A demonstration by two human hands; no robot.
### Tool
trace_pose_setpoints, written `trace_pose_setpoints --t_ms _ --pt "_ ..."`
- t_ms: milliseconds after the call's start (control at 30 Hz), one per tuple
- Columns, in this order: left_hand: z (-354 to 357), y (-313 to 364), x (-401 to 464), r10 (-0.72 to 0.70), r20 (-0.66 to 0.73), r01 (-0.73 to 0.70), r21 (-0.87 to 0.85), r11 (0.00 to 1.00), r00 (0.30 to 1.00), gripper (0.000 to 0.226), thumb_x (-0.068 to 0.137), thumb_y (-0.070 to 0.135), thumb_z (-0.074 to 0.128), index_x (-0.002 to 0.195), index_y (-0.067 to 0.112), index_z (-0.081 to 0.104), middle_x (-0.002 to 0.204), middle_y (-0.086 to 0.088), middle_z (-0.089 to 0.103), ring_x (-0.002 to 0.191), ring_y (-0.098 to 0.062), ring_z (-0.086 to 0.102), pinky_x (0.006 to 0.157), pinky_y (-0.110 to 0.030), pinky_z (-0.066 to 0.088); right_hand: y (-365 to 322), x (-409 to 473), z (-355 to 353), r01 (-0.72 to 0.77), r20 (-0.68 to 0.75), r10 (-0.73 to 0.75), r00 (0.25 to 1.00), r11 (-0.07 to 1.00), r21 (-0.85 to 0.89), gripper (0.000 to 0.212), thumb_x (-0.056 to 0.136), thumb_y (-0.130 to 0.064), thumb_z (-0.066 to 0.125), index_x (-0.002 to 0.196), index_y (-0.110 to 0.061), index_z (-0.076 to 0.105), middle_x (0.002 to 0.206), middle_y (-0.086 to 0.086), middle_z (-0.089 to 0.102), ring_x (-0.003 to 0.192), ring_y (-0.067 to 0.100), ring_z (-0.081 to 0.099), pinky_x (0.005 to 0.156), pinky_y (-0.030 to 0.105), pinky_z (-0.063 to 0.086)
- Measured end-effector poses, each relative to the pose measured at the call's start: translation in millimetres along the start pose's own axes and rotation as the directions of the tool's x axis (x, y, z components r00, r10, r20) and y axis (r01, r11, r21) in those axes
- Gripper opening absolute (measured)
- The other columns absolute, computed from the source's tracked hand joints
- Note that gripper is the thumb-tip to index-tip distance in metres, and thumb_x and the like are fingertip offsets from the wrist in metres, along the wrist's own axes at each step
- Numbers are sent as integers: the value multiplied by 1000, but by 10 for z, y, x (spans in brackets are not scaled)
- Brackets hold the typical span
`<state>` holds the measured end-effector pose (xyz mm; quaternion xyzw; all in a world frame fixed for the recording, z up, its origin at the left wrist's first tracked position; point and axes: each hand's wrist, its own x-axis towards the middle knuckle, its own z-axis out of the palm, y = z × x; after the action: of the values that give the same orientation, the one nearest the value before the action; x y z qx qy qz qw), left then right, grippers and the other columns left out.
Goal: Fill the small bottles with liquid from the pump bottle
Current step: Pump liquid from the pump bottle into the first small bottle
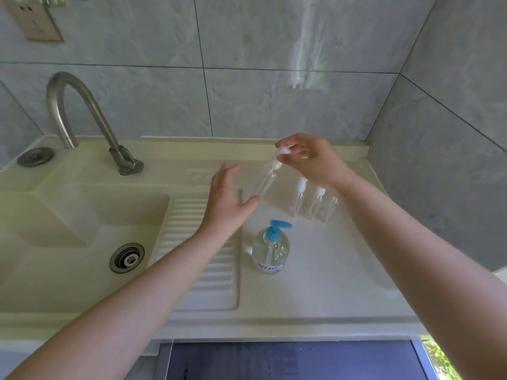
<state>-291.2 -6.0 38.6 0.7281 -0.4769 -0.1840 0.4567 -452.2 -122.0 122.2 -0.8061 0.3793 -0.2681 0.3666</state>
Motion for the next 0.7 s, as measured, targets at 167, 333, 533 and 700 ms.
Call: trace_pose_setpoints --t_ms 167,333,533,700 --pt "-180 351 -295 151 69 -149 -32 988 986 64 81 35 76 138 29 47 136 14 52 121 -3 50 104 -23 39 -234 -449 -156 -6 74 -10 997 978 211 20 93 -18 67 114 -19 68 98 0 73 86 7 70 79 20 54" --pt "-247 419 -748 149 252 -125 -111 986 956 28 85 30 74 109 28 60 99 14 71 93 -2 66 92 -29 49 -177 -879 -20 -97 107 61 992 920 379 21 93 -16 67 114 -17 69 88 3 70 81 16 66 81 29 56" --pt "-38 372 -1247 109 221 -82 -129 988 969 30 83 36 75 105 28 55 96 13 67 87 -4 63 76 -22 50 -66 -1339 243 -240 -34 310 950 795 558 35 74 -26 86 103 -13 70 75 -1 63 70 14 65 78 38 58" --pt "50 338 -1447 75 191 -49 -139 989 979 38 78 42 78 106 29 55 94 14 65 86 -5 60 70 -12 43 19 -1503 311 -254 -65 355 933 773 581 33 68 -19 90 96 -17 73 72 -1 61 69 15 64 85 44 56"
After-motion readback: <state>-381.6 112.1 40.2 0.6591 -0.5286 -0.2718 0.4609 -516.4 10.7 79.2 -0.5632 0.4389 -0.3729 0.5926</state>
